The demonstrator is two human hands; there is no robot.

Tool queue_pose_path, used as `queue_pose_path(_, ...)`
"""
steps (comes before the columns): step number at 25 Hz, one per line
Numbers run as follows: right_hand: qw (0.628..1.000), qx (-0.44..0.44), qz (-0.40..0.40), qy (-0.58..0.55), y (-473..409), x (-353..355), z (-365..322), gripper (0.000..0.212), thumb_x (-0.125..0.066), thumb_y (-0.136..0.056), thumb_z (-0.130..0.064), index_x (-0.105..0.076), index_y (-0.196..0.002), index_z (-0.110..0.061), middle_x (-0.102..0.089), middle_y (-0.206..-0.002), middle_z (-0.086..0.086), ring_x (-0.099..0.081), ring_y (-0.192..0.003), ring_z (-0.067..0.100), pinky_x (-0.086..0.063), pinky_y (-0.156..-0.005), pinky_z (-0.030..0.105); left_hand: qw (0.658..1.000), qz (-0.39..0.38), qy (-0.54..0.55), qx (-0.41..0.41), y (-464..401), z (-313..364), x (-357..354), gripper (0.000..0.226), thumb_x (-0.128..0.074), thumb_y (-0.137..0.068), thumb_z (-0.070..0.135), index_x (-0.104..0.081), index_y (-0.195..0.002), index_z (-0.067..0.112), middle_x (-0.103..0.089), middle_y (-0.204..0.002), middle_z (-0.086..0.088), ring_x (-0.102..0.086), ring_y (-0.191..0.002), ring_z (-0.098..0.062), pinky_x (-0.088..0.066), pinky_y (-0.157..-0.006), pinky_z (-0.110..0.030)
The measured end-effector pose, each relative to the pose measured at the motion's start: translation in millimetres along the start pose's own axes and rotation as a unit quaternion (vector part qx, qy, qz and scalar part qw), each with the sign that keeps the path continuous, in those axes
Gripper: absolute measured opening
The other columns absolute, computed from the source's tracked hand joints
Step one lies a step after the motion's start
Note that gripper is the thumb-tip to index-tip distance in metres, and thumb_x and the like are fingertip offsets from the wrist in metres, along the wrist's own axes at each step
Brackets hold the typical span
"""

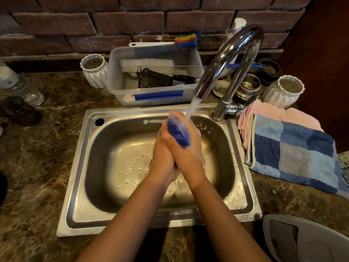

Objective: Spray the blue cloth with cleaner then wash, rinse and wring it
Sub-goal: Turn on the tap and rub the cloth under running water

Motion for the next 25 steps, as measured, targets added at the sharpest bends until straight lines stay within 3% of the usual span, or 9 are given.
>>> queue_pose_path(4,0.998,-0.039,0.045,-0.035,-16.5,4.6,-8.8,0.031,-0.064,-0.083,-0.031,-0.055,-0.107,-0.015,-0.061,-0.094,0.002,-0.063,-0.089,0.014,-0.053,-0.074,0.019,0.961,0.037,-0.241,-0.128,2.6,20.7,-1.4,0.021,-0.031,-0.097,0.038,-0.051,-0.095,0.031,-0.058,-0.083,0.009,-0.059,-0.073,0.002,-0.045,-0.053,-0.011)
queue_pose_path(7,0.987,-0.109,0.092,-0.079,-28.8,7.0,-11.8,0.008,-0.062,-0.084,-0.021,-0.059,-0.077,-0.018,-0.060,-0.075,0.001,-0.060,-0.075,0.014,-0.052,-0.073,0.028,0.923,0.004,-0.345,-0.171,2.5,21.6,-0.7,0.023,-0.032,-0.097,0.036,-0.052,-0.094,0.027,-0.058,-0.078,0.002,-0.060,-0.071,-0.007,-0.049,-0.059,-0.022)
queue_pose_path(10,0.941,-0.250,0.089,-0.211,-37.9,19.4,-8.7,0.019,-0.051,-0.089,-0.022,-0.057,-0.073,-0.015,-0.059,-0.075,0.003,-0.058,-0.083,0.022,-0.049,-0.085,0.040,0.885,-0.049,-0.414,-0.208,6.2,15.9,8.1,0.017,-0.035,-0.097,0.030,-0.050,-0.098,0.022,-0.054,-0.083,0.004,-0.054,-0.074,-0.011,-0.045,-0.058,-0.017)
queue_pose_path(15,0.969,-0.221,0.025,-0.109,-33.0,39.2,1.3,0.027,-0.046,-0.092,-0.035,-0.058,-0.113,-0.021,-0.064,-0.115,0.006,-0.061,-0.103,0.018,-0.047,-0.097,0.039,0.990,-0.050,-0.090,-0.095,-11.5,20.0,30.3,0.039,-0.033,-0.095,0.022,-0.042,-0.133,0.028,-0.043,-0.141,0.005,-0.046,-0.123,-0.012,-0.043,-0.096,-0.031)
queue_pose_path(18,0.917,-0.178,-0.038,-0.356,-12.2,23.5,-2.4,0.045,-0.053,-0.083,-0.035,-0.055,-0.122,-0.015,-0.066,-0.114,0.005,-0.064,-0.103,0.017,-0.053,-0.088,0.030,0.986,-0.098,-0.062,-0.119,-6.8,16.6,19.7,0.050,-0.043,-0.084,0.021,-0.040,-0.134,0.021,-0.047,-0.139,-0.007,-0.051,-0.122,-0.018,-0.046,-0.098,-0.033)
queue_pose_path(20,0.843,-0.222,-0.037,-0.489,-7.4,12.5,-0.9,0.048,-0.049,-0.082,-0.044,-0.059,-0.118,-0.014,-0.067,-0.106,0.006,-0.065,-0.096,0.017,-0.053,-0.086,0.029,0.935,-0.096,-0.263,-0.219,-5.2,9.2,12.1,0.067,-0.048,-0.076,0.036,-0.034,-0.140,0.021,-0.039,-0.145,-0.006,-0.040,-0.132,-0.018,-0.037,-0.108,-0.041)
queue_pose_path(22,0.815,-0.261,-0.021,-0.517,-6.4,8.0,0.2,0.040,-0.047,-0.087,-0.043,-0.060,-0.111,-0.014,-0.064,-0.095,0.004,-0.062,-0.090,0.015,-0.048,-0.088,0.028,0.823,-0.060,-0.467,-0.317,-8.3,-1.7,8.5,0.068,-0.045,-0.076,0.053,-0.036,-0.138,0.024,-0.038,-0.144,0.000,-0.031,-0.135,-0.016,-0.032,-0.110,-0.046)
queue_pose_path(23,0.827,-0.269,-0.004,-0.493,-7.0,6.6,5.1,0.035,-0.046,-0.088,-0.042,-0.061,-0.105,-0.015,-0.063,-0.089,0.003,-0.061,-0.086,0.013,-0.048,-0.084,0.027,0.801,-0.042,-0.495,-0.333,-11.7,-5.3,6.5,0.063,-0.044,-0.078,0.055,-0.041,-0.133,0.024,-0.041,-0.137,0.001,-0.035,-0.131,-0.016,-0.036,-0.106,-0.046)
queue_pose_path(25,0.843,-0.270,0.043,-0.463,-10.1,5.3,8.2,0.027,-0.044,-0.092,-0.037,-0.061,-0.097,-0.016,-0.061,-0.080,0.002,-0.061,-0.075,0.010,-0.050,-0.072,0.025,0.832,-0.021,-0.452,-0.321,-13.5,-7.3,1.2,0.046,-0.049,-0.082,0.046,-0.047,-0.121,0.020,-0.042,-0.120,0.002,-0.043,-0.117,-0.019,-0.046,-0.096,-0.043)
Point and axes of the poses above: each hand's wrist, its own y-axis away from the middle knuckle, its own x-axis out of the back of the hand, z = x × y, the point moved 1 cm from there along -y, towards the middle knuckle
